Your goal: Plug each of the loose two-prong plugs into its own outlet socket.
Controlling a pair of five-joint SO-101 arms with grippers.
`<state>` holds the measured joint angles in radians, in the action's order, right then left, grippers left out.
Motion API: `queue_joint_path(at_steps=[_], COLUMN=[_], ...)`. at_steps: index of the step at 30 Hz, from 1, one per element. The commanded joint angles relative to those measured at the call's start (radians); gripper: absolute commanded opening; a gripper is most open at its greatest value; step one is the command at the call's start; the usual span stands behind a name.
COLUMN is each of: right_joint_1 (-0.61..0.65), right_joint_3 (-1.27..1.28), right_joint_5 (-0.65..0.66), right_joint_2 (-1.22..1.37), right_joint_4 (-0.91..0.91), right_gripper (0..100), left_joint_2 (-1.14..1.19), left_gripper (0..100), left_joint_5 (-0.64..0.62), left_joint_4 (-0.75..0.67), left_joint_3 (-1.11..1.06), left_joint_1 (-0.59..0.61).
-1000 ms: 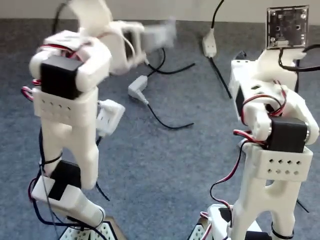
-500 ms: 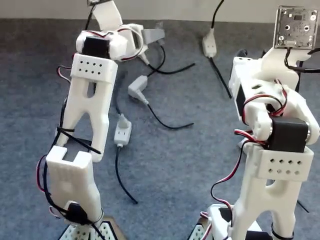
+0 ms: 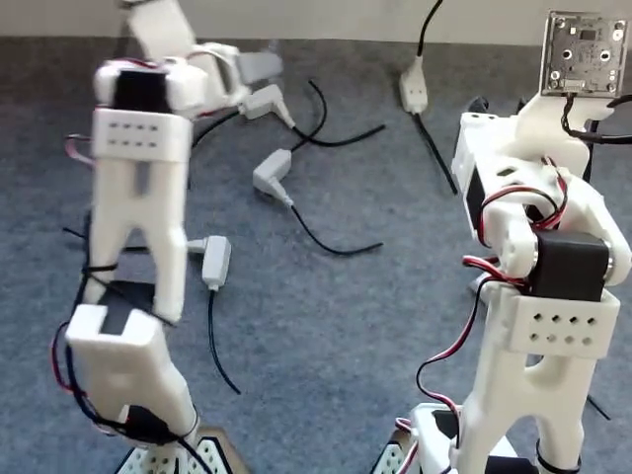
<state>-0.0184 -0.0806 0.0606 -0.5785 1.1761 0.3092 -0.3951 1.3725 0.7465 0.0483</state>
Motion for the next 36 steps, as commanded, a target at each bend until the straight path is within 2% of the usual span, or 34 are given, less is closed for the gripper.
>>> queue_joint_path(at_steps=[1,6,11,16,21,27,30,36], right_joint_1=[-0.008,-0.007,-0.007,-0.007,-0.008,-0.01,-0.01,-0.01], right_joint_3=[-0.048,-0.047,-0.047,-0.048,-0.048,-0.048,-0.048,-0.048], right_joint_5=[-0.005,-0.005,-0.005,-0.005,-0.005,-0.005,-0.005,-0.005], right_joint_2=[-0.016,-0.016,-0.018,-0.018,-0.018,-0.018,-0.018,-0.022], right_joint_4=[-0.027,-0.027,-0.027,-0.027,-0.027,-0.025,-0.025,-0.024], right_gripper=[16.0,16.0,16.0,16.0,16.0,16.0,16.0,16.0], left_joint_2=[-0.073,0.082,0.277,0.351,0.349,0.248,0.185,0.128], left_gripper=[42,42,42,36,36,36,36,35], left_joint_5=[0.003,0.02,0.181,0.316,0.46,0.439,0.439,0.437], left_joint_4=[0.083,0.262,0.387,0.396,0.396,0.394,0.321,-0.051], left_joint_3=[-0.002,-0.002,-0.001,-0.097,-0.282,-0.4,-0.498,-0.754], left_joint_1=[0.097,0.174,0.174,0.162,0.085,0.024,0.008,0.048])
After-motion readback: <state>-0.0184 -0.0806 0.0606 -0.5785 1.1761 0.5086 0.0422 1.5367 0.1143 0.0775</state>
